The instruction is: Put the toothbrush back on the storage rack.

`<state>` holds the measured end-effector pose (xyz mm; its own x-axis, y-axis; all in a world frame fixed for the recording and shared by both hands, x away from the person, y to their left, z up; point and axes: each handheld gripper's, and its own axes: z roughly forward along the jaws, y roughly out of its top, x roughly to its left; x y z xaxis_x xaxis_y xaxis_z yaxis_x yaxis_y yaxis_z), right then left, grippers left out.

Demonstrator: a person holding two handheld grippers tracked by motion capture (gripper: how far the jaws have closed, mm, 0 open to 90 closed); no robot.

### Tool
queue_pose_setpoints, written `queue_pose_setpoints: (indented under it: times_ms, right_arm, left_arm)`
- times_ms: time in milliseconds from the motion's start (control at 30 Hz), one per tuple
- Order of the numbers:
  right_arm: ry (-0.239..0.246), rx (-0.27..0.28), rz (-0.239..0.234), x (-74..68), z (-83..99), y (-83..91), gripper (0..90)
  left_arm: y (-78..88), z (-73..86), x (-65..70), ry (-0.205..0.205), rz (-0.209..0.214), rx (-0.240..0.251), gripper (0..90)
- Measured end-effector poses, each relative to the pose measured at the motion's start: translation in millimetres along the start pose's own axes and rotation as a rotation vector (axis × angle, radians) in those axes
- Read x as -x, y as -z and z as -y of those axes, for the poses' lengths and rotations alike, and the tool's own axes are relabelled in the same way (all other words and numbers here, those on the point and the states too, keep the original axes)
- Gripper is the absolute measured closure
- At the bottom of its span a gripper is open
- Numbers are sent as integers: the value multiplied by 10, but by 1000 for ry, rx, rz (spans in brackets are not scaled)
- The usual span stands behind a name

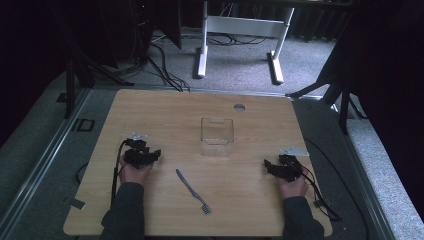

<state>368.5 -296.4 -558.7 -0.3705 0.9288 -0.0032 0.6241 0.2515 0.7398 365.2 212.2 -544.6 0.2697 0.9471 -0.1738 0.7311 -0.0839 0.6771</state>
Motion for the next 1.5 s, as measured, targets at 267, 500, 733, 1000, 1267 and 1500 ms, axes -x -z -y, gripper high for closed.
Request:
queue_pose_setpoints:
  times_ms: [267, 500, 733, 1000, 1267, 1500]
  right_arm:
    - [0, 0, 0, 0, 0, 0, 316]
    - [0, 0, 0, 0, 0, 0, 316]
    - [0, -1, 0, 0, -1, 0, 316]
    - [0, 0, 0, 0, -1, 0, 316]
    - [0, 1, 0, 0, -1, -1, 316]
    - [0, -1, 0, 0, -1, 0, 316]
  left_arm:
    - [281, -84, -8, -84, 108, 72, 469]
    - [525, -273, 4, -168, 156, 159, 462]
    - [721, -440, 103, -304, 226, 195, 475]
    - [831, -645, 288, -470, 291, 170, 501]
    - [877, -819, 627, -650, 335, 114, 545]
    - [921, -943, 839, -777, 348, 78, 562]
